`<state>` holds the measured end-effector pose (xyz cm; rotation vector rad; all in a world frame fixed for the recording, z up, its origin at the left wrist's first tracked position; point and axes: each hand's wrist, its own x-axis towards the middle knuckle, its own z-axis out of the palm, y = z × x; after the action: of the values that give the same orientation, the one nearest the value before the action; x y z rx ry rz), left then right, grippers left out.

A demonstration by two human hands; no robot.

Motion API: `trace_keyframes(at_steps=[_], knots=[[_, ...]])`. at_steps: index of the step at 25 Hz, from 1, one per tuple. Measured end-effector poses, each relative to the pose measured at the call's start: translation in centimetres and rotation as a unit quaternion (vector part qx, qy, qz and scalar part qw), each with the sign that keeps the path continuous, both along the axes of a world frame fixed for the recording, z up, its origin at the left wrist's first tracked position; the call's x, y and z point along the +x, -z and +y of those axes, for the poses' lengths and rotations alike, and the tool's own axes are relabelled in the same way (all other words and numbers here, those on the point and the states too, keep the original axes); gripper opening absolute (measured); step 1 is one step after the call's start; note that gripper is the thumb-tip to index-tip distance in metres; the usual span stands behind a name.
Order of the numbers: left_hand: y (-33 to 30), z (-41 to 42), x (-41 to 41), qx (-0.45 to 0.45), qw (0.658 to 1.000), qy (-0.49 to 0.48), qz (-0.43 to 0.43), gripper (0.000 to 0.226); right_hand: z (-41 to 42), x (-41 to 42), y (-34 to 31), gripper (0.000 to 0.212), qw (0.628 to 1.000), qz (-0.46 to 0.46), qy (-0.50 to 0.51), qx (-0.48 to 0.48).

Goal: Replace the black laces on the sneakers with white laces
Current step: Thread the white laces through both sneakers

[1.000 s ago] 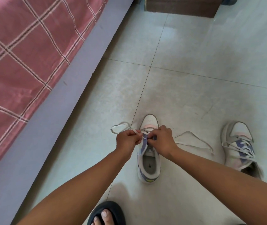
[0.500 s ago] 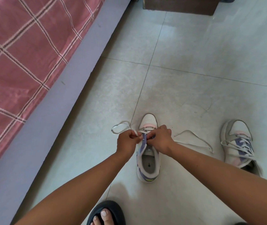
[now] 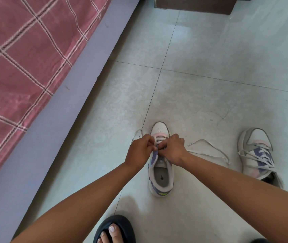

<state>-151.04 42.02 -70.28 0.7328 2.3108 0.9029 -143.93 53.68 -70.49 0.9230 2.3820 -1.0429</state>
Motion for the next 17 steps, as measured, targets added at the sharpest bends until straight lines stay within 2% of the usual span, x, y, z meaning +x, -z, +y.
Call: trace_keyframes(at_steps=[2,4,5,6,7,9,12,13,14,15,16,17], knots=[[-0.3,-0.6,0.8,0.039,0.999,-0.025,-0.015,0.007,-0.1,0.0,-0.1,0.017,1.0,0.001,-0.005,0.01],[-0.1,-1.3,2.3,0.05,0.999,-0.002,0.011,0.017,-0.1,0.1,-0.3,0.017,1.0,0.004,-0.015,0.019],[0.1,-1.8,3.3,0.017,0.999,0.027,0.03,0.031,-0.1,0.2,-0.5,0.017,0.999,0.006,-0.029,0.023],[0.5,-2.3,4.1,-0.058,0.994,0.073,0.061,0.046,-0.1,0.2,-0.7,0.018,0.998,0.009,-0.048,0.029],[0.9,-2.6,4.7,-0.159,0.975,0.121,0.101,0.055,-0.1,0.3,-0.8,0.019,0.997,0.014,-0.067,0.035],[1.4,-2.6,5.1,-0.3,0.936,0.141,0.121,0.046,-0.2,0.3,-1.3,0.021,0.993,0.037,-0.095,0.055],[1.3,-1.3,4.3,-0.309,0.947,0.069,0.054,0.033,0.6,1.5,-3.2,0.021,0.977,0.086,-0.173,0.095],[1.3,-1.1,3.6,-0.293,0.954,0.047,0.043,0.031,1.2,2.9,-4.4,0.023,0.961,0.099,-0.241,0.096],[1.1,-0.9,2.9,-0.278,0.96,0.025,0.037,0.03,1.9,4.6,-5.6,0.026,0.923,0.125,-0.344,0.121],[0.9,-0.8,2.0,-0.271,0.962,0.007,0.036,0.03,2.3,6.8,-6.2,0.024,0.872,0.113,-0.45,0.155],[0.6,-0.8,1.3,-0.27,0.962,-0.003,0.041,0.03,2.4,9.2,-6.5,0.016,0.843,0.076,-0.505,0.17],[0.4,-0.8,0.7,-0.271,0.961,-0.006,0.049,0.031,2.1,11.4,-6.7,0.018,0.803,0.034,-0.555,0.214]])
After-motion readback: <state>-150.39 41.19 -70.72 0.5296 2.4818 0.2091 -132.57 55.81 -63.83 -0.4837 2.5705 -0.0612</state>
